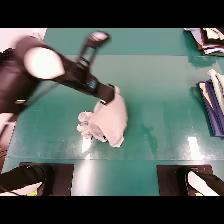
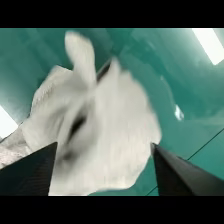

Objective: Fold the shirts.

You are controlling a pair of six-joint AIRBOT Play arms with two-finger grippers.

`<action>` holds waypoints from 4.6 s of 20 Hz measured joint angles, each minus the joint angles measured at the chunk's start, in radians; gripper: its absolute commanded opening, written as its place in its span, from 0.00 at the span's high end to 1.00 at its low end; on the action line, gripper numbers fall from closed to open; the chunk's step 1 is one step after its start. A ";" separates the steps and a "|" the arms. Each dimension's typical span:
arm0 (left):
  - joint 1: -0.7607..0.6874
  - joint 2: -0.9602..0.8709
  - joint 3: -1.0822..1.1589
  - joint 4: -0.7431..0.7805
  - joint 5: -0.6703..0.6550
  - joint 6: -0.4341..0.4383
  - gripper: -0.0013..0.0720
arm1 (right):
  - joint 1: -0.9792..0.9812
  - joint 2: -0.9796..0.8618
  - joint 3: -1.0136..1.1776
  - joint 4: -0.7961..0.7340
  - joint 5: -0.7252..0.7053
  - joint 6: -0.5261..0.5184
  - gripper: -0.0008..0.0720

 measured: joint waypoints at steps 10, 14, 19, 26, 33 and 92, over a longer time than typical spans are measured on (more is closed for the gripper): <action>0.356 -0.081 -0.146 0.133 -0.021 0.050 0.31 | 0.000 0.000 0.000 0.000 0.020 0.000 0.97; 0.477 -0.084 -0.359 0.029 0.042 0.079 0.31 | 0.000 0.000 0.000 0.000 0.021 0.002 0.97; 0.537 -0.084 -0.498 -0.143 0.111 0.149 0.31 | 0.000 0.000 0.000 0.000 0.021 0.016 0.97; 0.551 -0.092 -0.577 -0.343 0.161 0.225 0.31 | 0.000 0.000 0.000 0.001 0.032 0.021 0.97; 0.553 -0.125 -0.609 -0.478 0.262 0.238 0.94 | 0.000 0.000 -0.001 -0.003 0.071 0.023 0.97; 0.553 0.216 -0.173 -0.209 0.059 0.257 0.95 | 0.347 -0.258 0.090 -0.450 0.203 0.297 0.97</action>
